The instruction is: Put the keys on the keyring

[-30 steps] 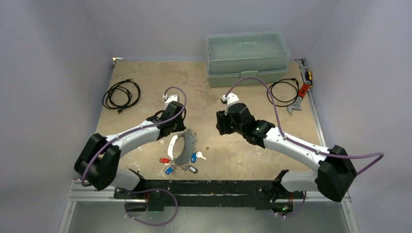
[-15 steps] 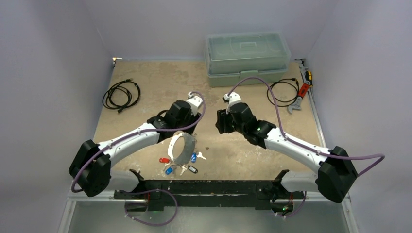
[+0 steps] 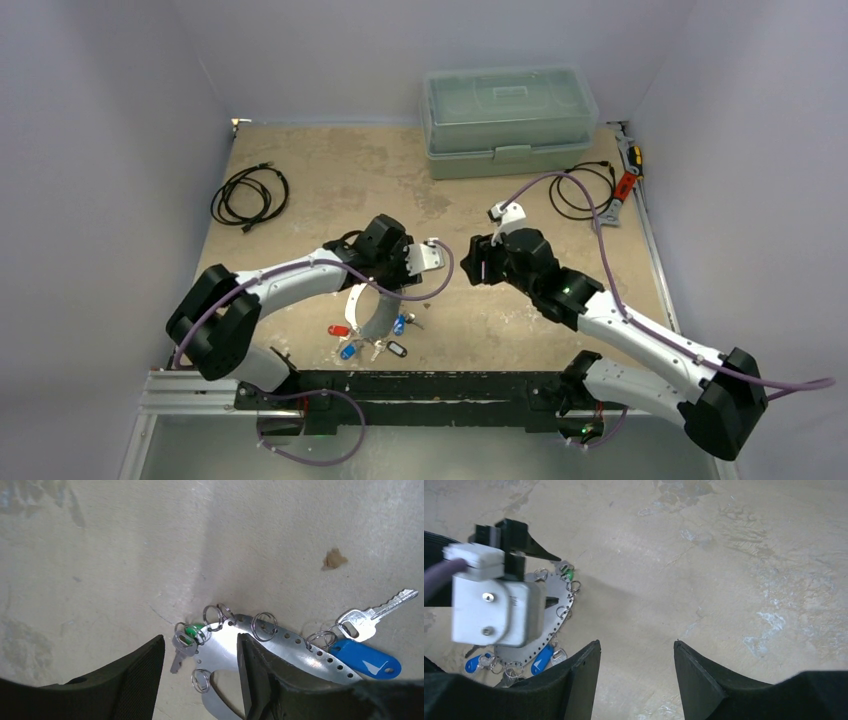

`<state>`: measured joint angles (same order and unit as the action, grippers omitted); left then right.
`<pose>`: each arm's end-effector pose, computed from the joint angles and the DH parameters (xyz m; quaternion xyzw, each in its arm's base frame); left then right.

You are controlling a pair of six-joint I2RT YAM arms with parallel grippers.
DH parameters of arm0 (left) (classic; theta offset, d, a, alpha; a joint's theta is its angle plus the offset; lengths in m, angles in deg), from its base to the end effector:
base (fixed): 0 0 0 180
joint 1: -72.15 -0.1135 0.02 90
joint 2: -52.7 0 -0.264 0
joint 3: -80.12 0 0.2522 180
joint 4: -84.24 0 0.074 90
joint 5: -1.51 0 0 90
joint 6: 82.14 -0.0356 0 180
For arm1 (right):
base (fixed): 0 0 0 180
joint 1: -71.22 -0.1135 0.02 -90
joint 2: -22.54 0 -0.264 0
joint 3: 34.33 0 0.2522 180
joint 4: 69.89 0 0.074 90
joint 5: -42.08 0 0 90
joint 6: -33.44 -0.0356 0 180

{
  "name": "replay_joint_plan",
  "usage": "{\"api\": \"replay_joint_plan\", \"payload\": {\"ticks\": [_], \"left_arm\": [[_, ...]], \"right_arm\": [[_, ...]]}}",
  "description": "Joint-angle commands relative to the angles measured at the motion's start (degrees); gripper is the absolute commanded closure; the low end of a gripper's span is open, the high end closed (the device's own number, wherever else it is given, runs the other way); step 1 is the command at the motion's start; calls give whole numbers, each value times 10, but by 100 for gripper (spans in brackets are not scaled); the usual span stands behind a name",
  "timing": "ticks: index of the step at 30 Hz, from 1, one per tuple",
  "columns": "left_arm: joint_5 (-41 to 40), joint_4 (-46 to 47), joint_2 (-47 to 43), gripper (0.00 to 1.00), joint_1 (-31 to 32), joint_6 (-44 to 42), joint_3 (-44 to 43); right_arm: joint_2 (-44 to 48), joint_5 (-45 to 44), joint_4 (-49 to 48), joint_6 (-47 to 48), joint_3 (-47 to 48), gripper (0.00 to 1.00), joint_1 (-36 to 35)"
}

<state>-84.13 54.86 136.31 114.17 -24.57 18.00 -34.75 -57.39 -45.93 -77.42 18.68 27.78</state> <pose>0.2169 -0.1991 0.1985 0.5797 0.7420 -0.0637 0.3305 0.1674 0.1504 0.2652 -0.1259 0.8471 0.2122 0.4708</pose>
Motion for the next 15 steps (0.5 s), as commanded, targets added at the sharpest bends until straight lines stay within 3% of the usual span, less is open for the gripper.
{"api": "replay_joint_plan", "payload": {"ticks": [1,15], "left_arm": [[26,-10,22,47,-4,-70,-1],[23,-20,88,53,-27,-96,-28]], "right_arm": [[30,-2,-1,-9,-10,40,2],[51,12,-12,2,-19,40,2]]}}
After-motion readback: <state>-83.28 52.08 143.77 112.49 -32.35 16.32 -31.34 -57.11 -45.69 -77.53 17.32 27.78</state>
